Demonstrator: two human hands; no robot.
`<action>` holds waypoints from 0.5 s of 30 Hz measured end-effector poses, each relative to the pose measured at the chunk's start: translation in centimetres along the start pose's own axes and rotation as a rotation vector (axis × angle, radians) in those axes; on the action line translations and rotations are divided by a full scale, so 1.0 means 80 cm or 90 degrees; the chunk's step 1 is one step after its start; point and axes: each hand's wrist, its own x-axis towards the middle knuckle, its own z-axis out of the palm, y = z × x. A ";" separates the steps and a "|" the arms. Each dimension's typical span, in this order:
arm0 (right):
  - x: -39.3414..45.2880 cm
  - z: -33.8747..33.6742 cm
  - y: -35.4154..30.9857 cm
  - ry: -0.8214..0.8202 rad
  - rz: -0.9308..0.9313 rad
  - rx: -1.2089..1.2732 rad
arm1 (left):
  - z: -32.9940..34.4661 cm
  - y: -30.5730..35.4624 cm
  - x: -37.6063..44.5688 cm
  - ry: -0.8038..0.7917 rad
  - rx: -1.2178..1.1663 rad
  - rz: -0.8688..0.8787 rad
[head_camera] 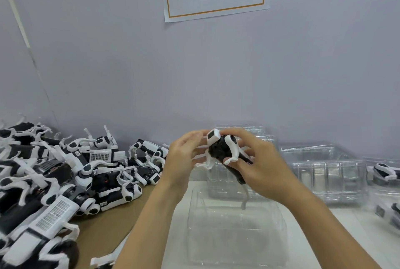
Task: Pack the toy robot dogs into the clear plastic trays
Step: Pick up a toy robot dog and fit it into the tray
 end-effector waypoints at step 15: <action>-0.010 0.012 0.021 -0.154 0.114 -0.066 | -0.014 -0.112 -0.003 -0.032 0.166 -0.240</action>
